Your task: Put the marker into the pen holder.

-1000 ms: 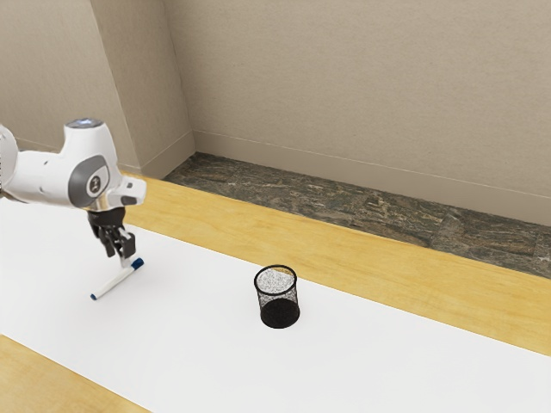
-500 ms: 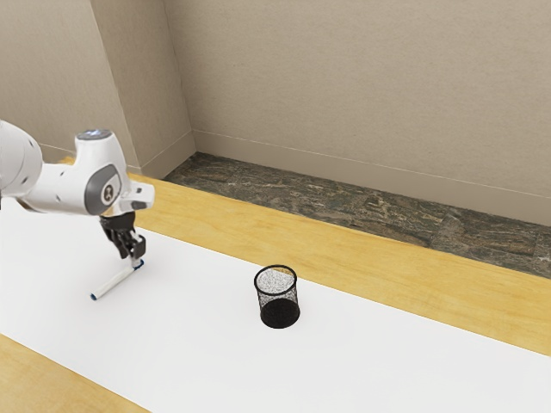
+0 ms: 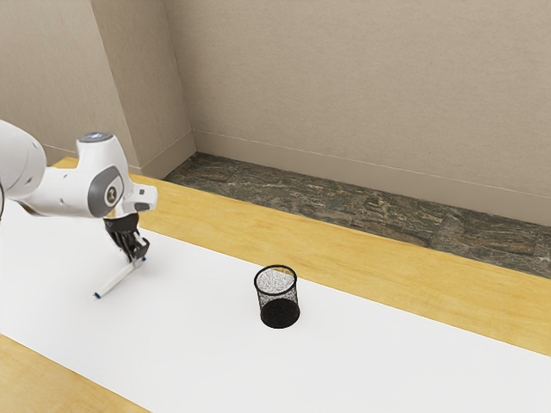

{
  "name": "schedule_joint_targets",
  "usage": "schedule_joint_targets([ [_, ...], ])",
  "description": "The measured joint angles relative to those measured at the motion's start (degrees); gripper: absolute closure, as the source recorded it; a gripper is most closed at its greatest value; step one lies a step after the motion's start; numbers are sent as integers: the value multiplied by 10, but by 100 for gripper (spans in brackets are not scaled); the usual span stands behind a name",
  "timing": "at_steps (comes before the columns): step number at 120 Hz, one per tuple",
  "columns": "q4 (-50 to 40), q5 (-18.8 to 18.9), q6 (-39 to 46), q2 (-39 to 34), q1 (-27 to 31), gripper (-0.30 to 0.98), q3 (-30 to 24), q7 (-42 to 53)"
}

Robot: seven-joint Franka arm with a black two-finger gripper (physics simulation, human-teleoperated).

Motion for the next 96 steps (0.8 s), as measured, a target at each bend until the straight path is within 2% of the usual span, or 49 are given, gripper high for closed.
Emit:
schedule_joint_targets([
  [12,0,6,-4,-36,-4,75,-25,-1],
  [30,15,13,-18,-116,-15,78,-109,5],
  [38,32,14,-22,-134,-37,79,-133,11],
  [57,40,10,-28,-176,-107,79,-146,22],
  [96,62,-64,-32,-149,-198,77,-148,41],
])
